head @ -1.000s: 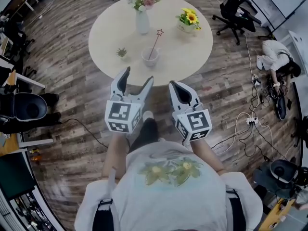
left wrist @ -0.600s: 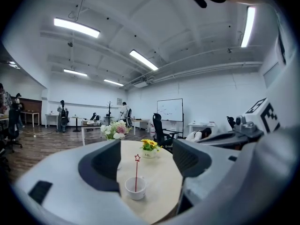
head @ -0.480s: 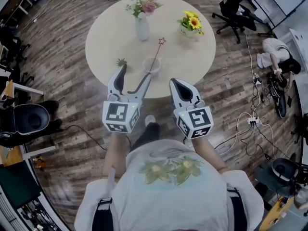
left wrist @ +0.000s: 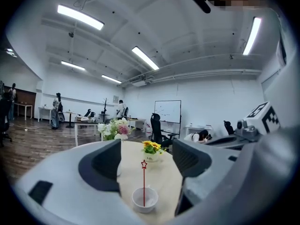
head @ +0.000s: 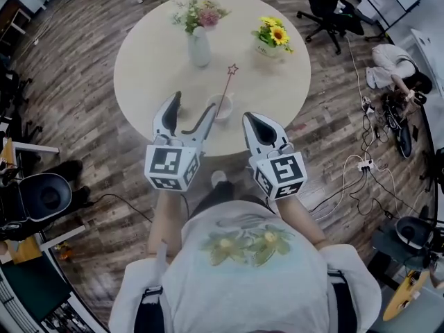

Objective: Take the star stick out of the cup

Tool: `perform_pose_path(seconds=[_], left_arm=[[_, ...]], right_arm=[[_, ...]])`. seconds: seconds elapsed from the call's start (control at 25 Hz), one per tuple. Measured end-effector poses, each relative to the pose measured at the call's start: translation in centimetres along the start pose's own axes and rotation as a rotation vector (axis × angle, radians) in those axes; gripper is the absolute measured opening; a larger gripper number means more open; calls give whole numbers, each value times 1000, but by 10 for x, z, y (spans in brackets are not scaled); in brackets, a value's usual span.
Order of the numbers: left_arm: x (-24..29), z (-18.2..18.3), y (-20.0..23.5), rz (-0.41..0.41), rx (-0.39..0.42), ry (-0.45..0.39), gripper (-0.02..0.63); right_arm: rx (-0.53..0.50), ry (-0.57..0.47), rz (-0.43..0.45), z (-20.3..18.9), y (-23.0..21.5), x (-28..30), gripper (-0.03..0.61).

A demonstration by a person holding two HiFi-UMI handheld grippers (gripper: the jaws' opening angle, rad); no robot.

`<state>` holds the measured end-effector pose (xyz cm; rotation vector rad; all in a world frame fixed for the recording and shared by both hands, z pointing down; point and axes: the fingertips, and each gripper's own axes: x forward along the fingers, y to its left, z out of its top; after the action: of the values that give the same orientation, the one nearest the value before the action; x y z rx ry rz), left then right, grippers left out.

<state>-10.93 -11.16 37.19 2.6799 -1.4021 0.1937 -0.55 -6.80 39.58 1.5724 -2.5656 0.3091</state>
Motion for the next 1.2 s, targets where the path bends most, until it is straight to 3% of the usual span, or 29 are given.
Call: perform_pose_path(seconds=[0.32,0.56,0.72,1.2], left_arm=[[29,-2,6,-53,-5,32,327],[45,0,12,-38,-56,1,327],[61,-6,16,-37,-34,54,327],[120,-38,11,-87,-95,197,325]], right_arm=[[8,21,-35,3,-17,18,17],[21,36,-54,1,-41,30,17],[23,46,-41,5,-59,46,17],[14,74,45,13,-94,83,17]])
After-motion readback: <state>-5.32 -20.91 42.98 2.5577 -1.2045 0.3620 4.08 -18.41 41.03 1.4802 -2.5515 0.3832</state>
